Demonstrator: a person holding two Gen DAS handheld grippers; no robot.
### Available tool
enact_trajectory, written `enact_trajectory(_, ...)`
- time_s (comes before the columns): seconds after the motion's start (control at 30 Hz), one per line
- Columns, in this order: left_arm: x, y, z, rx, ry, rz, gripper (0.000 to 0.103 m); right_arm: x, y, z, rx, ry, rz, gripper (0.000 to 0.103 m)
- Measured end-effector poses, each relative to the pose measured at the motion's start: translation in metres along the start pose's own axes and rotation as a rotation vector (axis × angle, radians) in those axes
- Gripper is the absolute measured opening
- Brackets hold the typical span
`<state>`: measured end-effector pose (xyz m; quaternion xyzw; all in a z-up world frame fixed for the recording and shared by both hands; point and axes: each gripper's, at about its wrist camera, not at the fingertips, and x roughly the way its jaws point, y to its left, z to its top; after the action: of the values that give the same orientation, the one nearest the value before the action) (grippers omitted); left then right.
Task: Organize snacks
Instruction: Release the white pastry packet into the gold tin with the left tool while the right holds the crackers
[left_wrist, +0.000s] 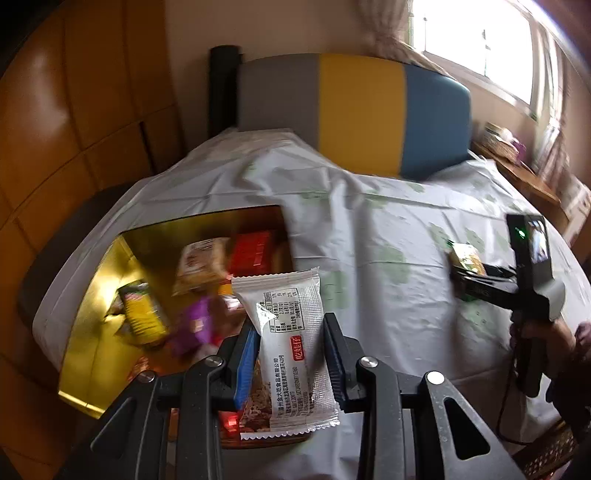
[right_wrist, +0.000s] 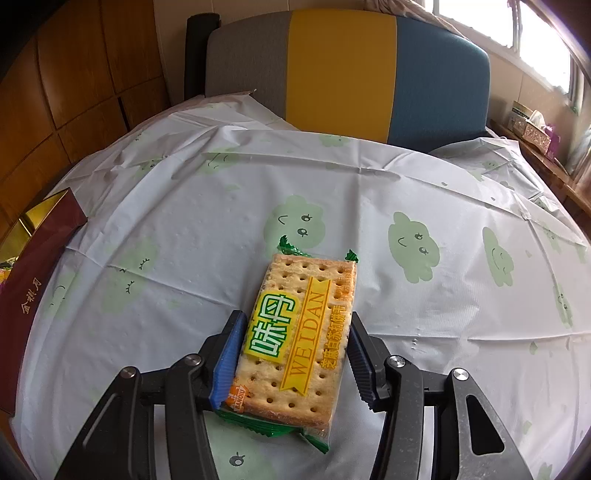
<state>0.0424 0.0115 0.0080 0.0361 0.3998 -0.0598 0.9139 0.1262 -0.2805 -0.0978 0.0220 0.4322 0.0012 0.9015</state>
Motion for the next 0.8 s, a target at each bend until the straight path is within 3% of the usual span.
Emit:
enact_trajectory(0.53,0.013,0.089,-0.018,-0.197,0.042,0.105,0.034,0.001,0.004,0.001,-0.017,0.001,-0.034,0.054)
enact_trajectory(0.8,0.036,0.155,-0.020,-0.370,0.102,0.090,0.035,0.001,0.004,0.001,-0.012,-0.001,-0.030,0.054)
